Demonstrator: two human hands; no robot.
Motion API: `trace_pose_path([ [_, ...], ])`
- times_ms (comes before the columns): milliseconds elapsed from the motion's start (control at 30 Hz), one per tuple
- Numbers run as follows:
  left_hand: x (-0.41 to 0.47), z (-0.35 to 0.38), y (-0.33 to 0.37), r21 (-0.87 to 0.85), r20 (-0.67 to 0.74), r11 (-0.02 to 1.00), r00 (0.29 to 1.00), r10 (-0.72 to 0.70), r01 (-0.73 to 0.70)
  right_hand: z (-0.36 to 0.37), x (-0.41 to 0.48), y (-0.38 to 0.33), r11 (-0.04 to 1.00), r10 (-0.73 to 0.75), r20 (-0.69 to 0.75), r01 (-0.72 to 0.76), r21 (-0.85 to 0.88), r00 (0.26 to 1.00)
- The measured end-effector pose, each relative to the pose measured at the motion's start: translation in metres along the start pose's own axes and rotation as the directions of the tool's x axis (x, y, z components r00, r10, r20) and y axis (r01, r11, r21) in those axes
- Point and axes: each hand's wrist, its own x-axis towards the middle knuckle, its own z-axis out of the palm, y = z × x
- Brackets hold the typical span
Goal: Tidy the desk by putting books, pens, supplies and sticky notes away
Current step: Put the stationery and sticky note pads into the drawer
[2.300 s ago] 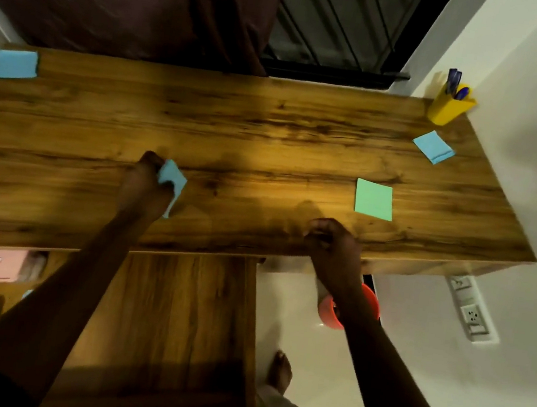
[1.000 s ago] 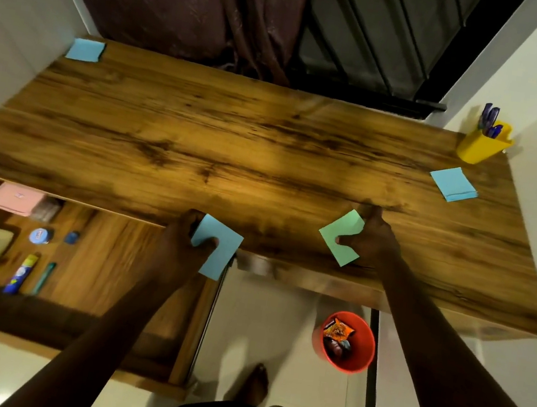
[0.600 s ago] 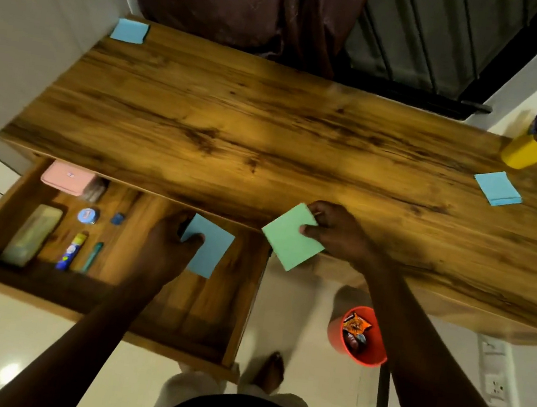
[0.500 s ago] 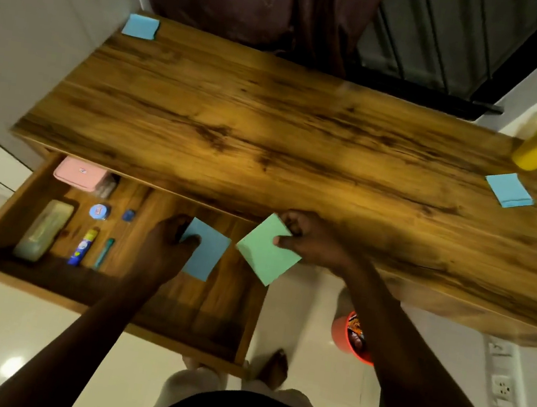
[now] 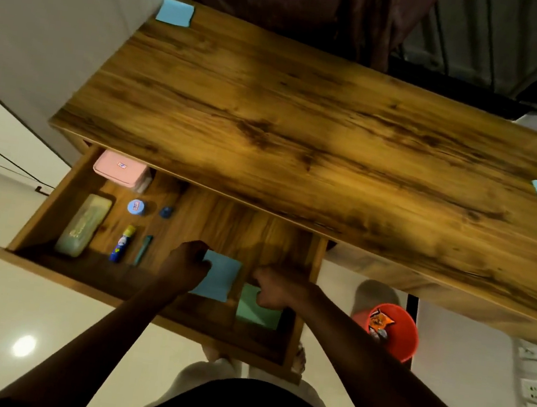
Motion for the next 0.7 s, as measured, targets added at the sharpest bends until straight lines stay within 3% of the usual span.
trace_pose_path([
  [167,0.014,0.004,-0.003,0.074,0.157,0.996,0.987,0.032,-0.044,0.014,0.003,0.006,0.992,0.09,0.078,-0.083,-0.095,0.993],
  [333,0.027,0.013,-0.009,0.177,0.295,0.975,0.952,0.077,-0.134,0.03,0.006,0.012,0.987,0.085,-0.071,-0.094,-0.134,0.994],
  [533,0.033,0.021,-0.011,0.302,0.385,0.925,0.918,0.102,-0.229,0.038,0.009,0.014,0.97,0.06,-0.174,-0.099,-0.224,0.983],
  [700,0.029,0.026,-0.014,0.39,0.35,0.878,0.926,0.139,-0.279,0.039,0.008,0.015,0.963,0.069,-0.187,-0.114,-0.243,0.98],
])
